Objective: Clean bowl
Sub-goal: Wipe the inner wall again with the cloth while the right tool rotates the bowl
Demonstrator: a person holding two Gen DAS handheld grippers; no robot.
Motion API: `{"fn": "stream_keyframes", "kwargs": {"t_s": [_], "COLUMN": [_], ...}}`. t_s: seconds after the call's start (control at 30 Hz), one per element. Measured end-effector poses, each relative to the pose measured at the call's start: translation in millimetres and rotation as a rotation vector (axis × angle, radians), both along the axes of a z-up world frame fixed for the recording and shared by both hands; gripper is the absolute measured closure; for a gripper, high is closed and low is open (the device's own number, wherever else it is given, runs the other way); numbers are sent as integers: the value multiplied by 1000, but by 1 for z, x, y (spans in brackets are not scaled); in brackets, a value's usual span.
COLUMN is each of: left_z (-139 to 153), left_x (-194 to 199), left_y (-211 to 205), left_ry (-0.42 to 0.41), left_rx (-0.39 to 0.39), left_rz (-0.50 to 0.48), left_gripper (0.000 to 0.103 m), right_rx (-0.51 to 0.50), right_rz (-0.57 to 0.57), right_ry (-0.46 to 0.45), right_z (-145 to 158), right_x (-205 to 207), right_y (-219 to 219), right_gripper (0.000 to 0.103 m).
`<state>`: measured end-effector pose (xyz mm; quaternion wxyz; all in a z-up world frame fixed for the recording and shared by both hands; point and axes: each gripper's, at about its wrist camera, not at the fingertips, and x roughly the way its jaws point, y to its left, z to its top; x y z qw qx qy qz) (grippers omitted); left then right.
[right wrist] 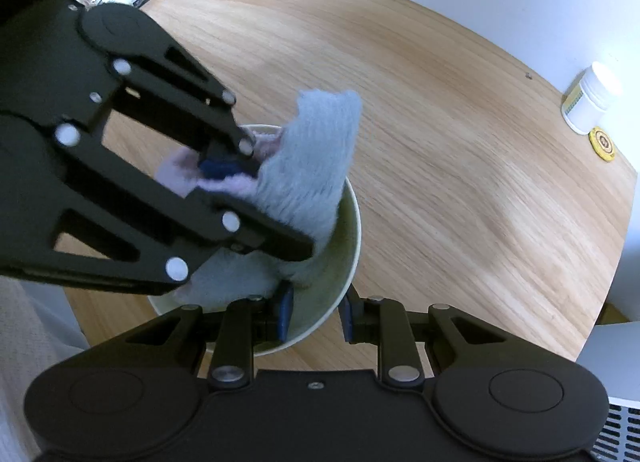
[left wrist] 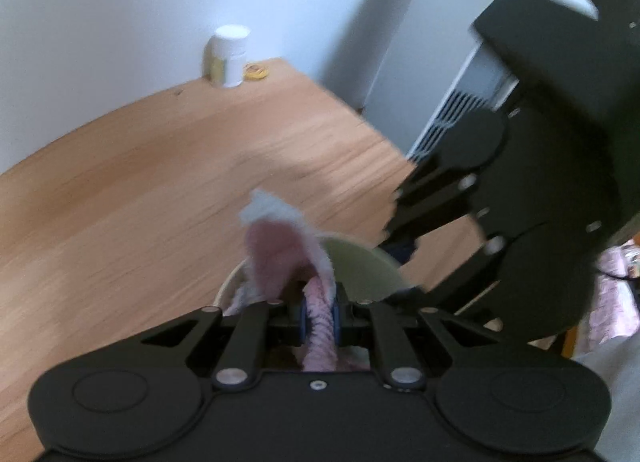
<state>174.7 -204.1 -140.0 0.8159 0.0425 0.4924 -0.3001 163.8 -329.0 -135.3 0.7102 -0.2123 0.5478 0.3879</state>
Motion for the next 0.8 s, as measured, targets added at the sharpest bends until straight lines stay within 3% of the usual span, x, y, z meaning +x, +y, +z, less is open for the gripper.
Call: {"fn": "stream_keyframes", "kwargs": {"t_s": [0.23,0.53,0.8], "left_z": [-5,0,24], "left_x": [10,-5,-21], "left_y": [-13,-13,0], "left_ry": [20,1,-2], "left_rx": [88,258,271], "left_rz": [-37,-97,-93], "left_gripper": [92,92,92], "right_rx": [-21,-79,-91], "right_rz": [21,38,47], "right_ry": [-12,-72,-83], "right_z": [0,1,0], "right_x": [-8,-19,-26], "right_y": [2,7,7], "right_gripper": [74,75,75]}}
